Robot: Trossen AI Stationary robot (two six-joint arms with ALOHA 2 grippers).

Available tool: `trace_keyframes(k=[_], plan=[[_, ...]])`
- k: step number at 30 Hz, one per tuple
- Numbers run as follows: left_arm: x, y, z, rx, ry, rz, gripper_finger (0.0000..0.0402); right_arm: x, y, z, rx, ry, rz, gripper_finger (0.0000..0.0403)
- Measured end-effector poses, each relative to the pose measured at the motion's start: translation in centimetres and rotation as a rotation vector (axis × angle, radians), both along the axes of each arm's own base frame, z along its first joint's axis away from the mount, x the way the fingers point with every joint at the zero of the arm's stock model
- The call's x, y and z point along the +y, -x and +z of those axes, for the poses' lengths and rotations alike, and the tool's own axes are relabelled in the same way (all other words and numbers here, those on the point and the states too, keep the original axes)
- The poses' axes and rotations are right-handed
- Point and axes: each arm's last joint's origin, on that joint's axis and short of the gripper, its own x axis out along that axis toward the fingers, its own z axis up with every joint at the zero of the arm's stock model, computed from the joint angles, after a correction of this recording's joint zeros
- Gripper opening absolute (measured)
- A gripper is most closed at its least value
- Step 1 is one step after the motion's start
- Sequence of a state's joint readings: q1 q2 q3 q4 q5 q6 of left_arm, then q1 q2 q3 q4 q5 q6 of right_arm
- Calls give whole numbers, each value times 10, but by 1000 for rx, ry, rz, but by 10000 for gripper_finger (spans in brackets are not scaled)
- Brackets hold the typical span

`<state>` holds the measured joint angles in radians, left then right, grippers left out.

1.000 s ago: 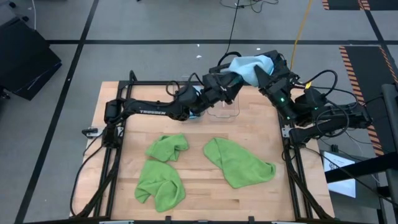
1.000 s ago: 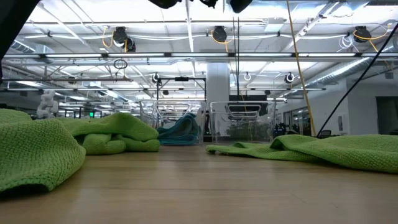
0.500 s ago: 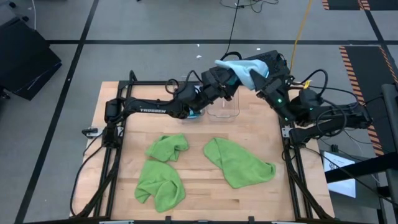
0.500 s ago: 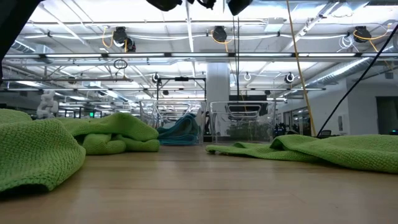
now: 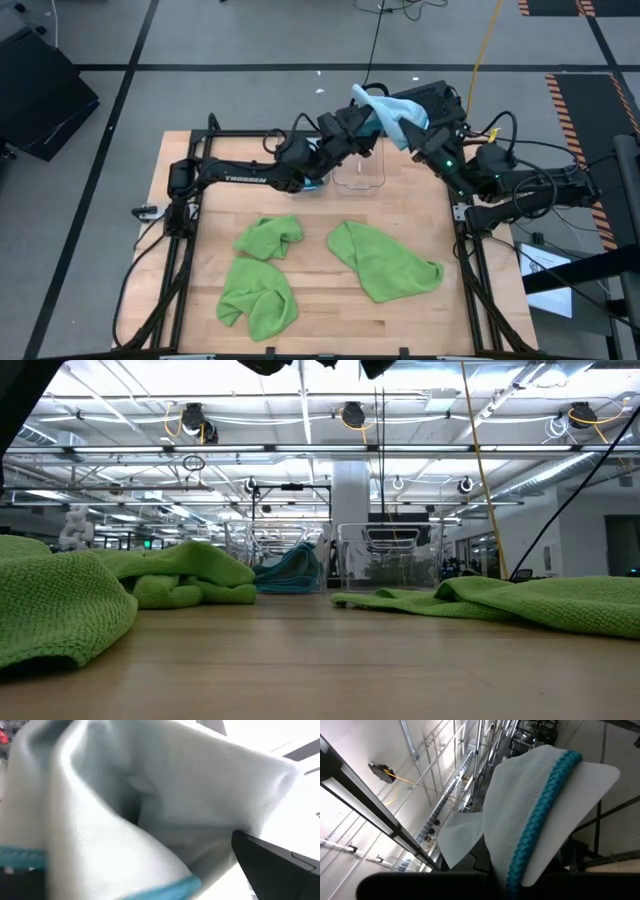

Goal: Fold microfiber towels
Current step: Stack the folded blue microfiber towel on top of the other blue microfiber towel in the left transparent bin

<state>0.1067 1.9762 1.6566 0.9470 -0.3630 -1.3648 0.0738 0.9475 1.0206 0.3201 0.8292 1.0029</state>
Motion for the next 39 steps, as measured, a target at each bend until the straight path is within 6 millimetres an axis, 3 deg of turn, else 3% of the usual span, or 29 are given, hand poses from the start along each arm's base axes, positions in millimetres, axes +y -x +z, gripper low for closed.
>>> trace_keyframes(k=[25, 39], plan=[[-16, 5, 10, 73, -88, 123, 395, 0, 5, 0, 20, 4, 14, 20], [-18, -3, -1, 158, -44, -21, 395, 1, 4, -2, 43, 12, 45, 20]])
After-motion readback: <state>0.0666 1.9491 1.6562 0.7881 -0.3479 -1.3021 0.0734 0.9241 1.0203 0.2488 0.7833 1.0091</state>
